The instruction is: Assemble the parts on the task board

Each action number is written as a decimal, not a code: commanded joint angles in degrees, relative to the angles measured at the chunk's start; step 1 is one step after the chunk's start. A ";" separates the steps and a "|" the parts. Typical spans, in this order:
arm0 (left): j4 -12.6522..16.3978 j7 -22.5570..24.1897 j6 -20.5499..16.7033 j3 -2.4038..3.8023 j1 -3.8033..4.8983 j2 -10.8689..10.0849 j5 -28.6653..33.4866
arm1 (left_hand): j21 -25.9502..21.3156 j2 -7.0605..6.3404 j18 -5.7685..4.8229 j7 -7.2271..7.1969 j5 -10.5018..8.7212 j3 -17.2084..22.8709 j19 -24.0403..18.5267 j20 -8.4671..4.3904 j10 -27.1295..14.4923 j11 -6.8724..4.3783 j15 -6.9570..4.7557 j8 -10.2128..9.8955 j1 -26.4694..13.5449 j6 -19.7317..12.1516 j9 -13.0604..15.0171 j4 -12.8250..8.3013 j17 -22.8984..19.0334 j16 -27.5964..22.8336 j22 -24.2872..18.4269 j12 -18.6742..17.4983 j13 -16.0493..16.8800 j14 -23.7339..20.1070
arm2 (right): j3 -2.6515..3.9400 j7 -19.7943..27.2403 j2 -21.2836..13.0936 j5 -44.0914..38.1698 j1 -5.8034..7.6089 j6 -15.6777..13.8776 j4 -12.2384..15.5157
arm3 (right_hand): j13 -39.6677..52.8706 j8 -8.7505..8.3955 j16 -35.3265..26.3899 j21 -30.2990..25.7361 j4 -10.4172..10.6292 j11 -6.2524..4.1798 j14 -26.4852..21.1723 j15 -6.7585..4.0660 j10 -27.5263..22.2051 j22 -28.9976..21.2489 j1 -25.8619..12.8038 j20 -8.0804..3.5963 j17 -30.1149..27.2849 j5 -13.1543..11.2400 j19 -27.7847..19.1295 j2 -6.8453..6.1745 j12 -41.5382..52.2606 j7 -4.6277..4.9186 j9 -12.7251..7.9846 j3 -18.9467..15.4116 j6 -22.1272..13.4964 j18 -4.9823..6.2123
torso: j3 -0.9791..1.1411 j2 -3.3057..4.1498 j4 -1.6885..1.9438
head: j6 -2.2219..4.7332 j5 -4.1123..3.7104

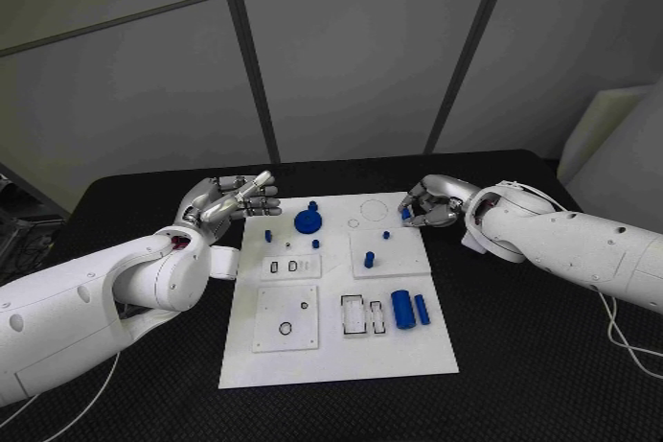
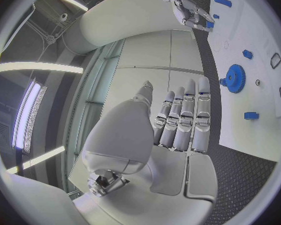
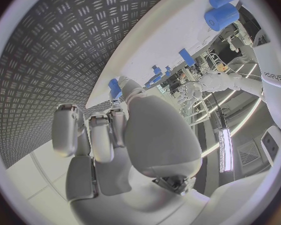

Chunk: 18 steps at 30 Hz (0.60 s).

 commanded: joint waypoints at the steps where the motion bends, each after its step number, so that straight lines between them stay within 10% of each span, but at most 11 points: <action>1: 0.03 0.48 0.67 0.04 0.07 0.04 -0.34 | -0.36 0.32 0.25 0.40 -0.30 -0.18 -0.31 0.13 0.06 0.17 0.16 -0.33 0.43 0.05 -0.03 -0.35 0.12 -0.36 -0.11 -0.33 -0.03 -0.06 | -0.01 -0.13 0.09 -0.39 0.05 0.35 -0.01 | 5.52 0.75 0.03 0.41 -0.16 -0.10 5.43 -0.44 0.44 0.15 0.09 -0.07 12.75 0.41 0.41 0.72 0.29 -0.18 0.21 0.32 1.24 0.12 | 0.01 0.02 -0.05 | 0.00 -0.07; 18: -0.01 0.45 0.71 0.04 0.07 0.07 -0.34 | -0.36 0.32 0.25 0.40 -0.30 -0.18 -0.31 0.13 0.06 0.17 0.16 -0.33 0.43 0.05 -0.03 -0.35 0.12 -0.36 -0.11 -0.33 -0.03 -0.06 | 0.00 -1.15 0.19 -0.21 0.05 -2.85 0.08 | 5.74 2.76 0.20 1.14 -0.87 -1.24 5.53 -1.42 0.58 1.64 1.00 -0.92 13.21 -3.79 1.36 3.07 0.41 -1.50 0.71 2.13 4.25 -0.18 | 0.01 0.00 0.02 | -0.12 -0.11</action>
